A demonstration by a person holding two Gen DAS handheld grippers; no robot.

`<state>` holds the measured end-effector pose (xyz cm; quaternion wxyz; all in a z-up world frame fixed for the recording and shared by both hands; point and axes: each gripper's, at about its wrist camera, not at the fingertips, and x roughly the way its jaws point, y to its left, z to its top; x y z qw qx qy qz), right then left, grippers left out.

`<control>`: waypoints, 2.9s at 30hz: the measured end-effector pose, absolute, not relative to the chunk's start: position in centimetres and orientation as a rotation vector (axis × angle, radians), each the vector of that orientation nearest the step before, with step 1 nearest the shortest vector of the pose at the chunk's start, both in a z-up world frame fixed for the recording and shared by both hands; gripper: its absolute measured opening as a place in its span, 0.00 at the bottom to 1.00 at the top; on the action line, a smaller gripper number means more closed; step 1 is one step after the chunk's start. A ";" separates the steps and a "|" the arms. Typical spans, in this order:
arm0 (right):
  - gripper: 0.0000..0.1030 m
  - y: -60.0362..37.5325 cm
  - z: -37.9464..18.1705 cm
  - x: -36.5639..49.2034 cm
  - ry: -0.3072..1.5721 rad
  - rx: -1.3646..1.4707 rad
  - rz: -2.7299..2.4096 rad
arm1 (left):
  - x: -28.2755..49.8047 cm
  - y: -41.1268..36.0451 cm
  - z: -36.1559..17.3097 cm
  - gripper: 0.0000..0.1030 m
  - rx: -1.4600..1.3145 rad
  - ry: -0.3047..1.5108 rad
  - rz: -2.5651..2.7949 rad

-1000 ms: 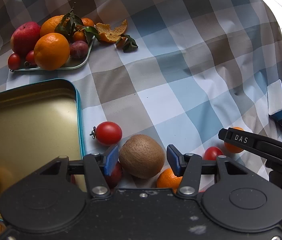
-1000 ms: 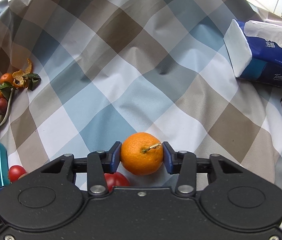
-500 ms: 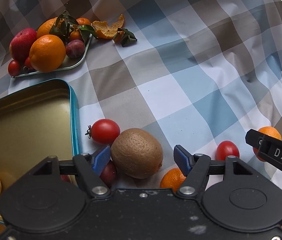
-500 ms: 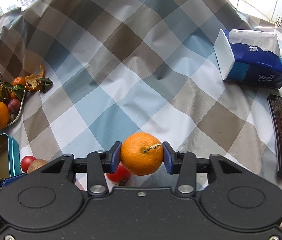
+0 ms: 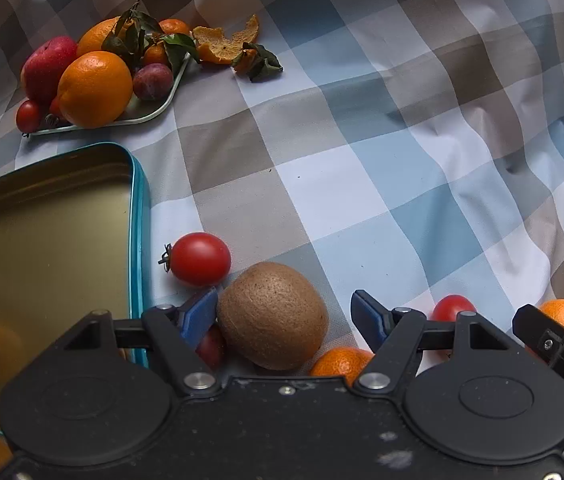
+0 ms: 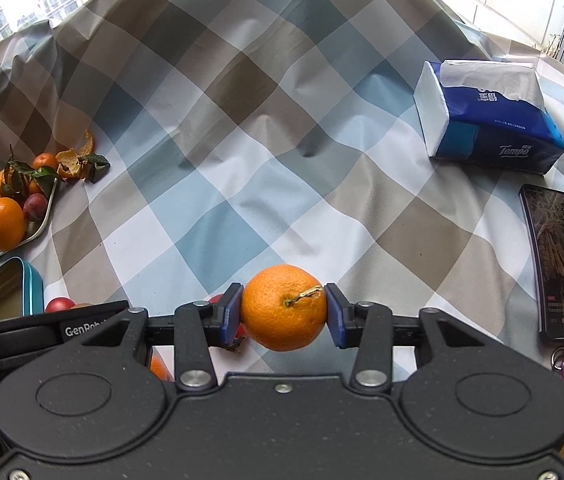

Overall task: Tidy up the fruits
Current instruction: 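Lift the orange with the right tool while the left tool grasps the kiwi, then carry the orange and the kiwi over the gold tin tray, then open the right tool to drop the orange while the left tool releases the kiwi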

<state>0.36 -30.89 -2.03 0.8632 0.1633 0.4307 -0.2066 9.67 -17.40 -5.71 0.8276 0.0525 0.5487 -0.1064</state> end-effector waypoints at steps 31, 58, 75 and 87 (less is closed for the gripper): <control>0.50 -27.4 1.9 -0.7 0.829 0.307 -0.382 | 9.5 -13.6 0.1 0.56 -0.016 1.043 -0.192; 0.50 -11.8 1.4 5.2 0.929 0.132 -0.038 | 10.3 6.1 1.9 0.56 -0.090 0.996 0.188; 0.51 -5.5 -0.8 8.1 1.020 0.085 0.021 | 10.2 12.7 -0.4 0.57 -0.067 1.067 0.225; 0.51 -5.2 -0.7 8.3 1.004 0.093 0.019 | 9.9 12.3 0.4 0.57 -0.040 1.019 0.170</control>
